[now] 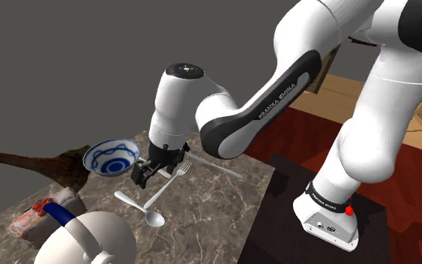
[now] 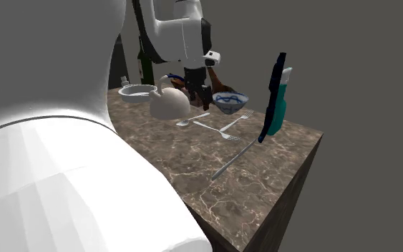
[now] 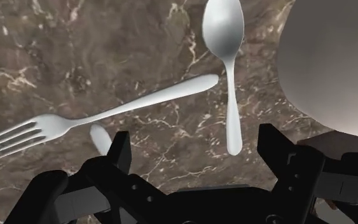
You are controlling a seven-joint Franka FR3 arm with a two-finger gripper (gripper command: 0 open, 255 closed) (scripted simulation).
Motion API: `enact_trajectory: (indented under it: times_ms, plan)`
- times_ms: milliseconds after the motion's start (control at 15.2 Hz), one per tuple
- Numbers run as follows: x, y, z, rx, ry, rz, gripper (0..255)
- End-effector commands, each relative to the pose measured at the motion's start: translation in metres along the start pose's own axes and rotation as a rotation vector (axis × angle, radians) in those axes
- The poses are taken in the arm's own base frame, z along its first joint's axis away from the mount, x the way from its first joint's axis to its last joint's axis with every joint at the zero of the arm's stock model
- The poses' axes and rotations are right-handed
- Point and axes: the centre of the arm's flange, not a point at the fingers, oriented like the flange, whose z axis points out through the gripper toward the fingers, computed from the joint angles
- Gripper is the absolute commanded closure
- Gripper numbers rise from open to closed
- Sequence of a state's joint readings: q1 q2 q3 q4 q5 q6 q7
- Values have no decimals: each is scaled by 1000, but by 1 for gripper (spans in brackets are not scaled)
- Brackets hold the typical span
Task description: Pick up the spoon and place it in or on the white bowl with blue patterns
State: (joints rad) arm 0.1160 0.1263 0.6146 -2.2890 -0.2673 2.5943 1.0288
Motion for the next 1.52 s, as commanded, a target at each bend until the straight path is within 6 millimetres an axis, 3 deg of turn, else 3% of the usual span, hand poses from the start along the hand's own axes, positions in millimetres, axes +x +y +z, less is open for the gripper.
enact_trajectory:
  times_ms: [0, 264, 726, 1254, 1320, 1452]
  plan:
    - [1, -20, 19, 4, 12, -2, 0]
    - [3, -55, 51, 11, 28, -4, 0]
    - [4, -55, 88, 11, 28, -4, 0]
    - [4, -55, 91, 11, 28, -4, 0]
    - [5, -55, 90, 11, 28, -4, 255]
    - [5, -54, 91, 11, 28, -4, 255]
